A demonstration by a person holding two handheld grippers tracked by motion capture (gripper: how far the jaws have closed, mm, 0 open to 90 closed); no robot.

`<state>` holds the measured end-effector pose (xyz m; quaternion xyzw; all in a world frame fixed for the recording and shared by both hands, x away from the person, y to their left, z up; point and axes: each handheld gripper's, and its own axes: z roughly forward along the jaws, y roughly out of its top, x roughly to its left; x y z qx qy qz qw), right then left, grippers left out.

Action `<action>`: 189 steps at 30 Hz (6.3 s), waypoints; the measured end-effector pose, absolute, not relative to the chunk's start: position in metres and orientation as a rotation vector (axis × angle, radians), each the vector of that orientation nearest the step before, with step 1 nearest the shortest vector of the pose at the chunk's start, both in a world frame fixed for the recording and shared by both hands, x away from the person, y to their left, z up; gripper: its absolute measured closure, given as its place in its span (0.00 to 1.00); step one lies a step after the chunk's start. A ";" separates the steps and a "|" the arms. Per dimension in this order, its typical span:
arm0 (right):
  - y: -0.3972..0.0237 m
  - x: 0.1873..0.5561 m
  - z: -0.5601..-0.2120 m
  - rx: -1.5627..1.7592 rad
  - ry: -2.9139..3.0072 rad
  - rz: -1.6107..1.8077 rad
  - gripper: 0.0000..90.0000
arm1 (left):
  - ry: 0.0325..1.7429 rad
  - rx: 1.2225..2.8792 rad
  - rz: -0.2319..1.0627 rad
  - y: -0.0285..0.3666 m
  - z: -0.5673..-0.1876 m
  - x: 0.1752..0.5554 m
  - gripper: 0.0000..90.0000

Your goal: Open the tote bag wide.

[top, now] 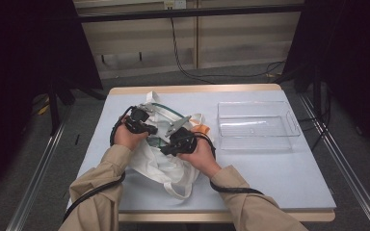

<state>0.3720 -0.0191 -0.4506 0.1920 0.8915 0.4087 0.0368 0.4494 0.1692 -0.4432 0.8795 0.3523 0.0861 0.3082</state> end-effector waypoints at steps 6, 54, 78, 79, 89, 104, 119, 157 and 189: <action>-0.020 0.369 -0.450 0.566 2.785 1.239 0.99 | 0.961 2.300 0.209 0.171 -0.446 0.455 1.00; -0.043 0.385 -0.438 0.706 2.730 1.280 0.94 | 0.901 2.222 0.080 0.190 -0.450 0.406 0.99; -0.040 0.398 -0.468 0.828 2.718 1.071 1.00 | 0.859 2.330 0.045 0.199 -0.465 0.377 1.00; -0.040 0.398 -0.468 0.833 2.719 1.070 1.00 | 0.859 2.330 0.045 0.199 -0.465 0.377 1.00; -0.037 0.390 -0.459 0.814 2.678 1.163 0.97 | 0.871 2.312 0.042 0.199 -0.465 0.378 1.00; -0.025 0.376 -0.467 0.600 2.837 1.157 1.00 | 0.920 2.285 0.175 0.197 -0.458 0.389 0.73; -0.026 0.377 -0.469 0.650 2.825 1.174 0.99 | 0.953 2.327 0.189 0.205 -0.461 0.388 0.69; -0.024 0.376 -0.474 0.614 2.853 1.135 1.00 | 1.133 2.165 0.040 0.201 -0.420 0.408 1.00; -0.041 0.373 -0.431 0.617 2.694 1.099 0.47 | 1.127 2.102 -0.050 0.226 -0.390 0.388 1.00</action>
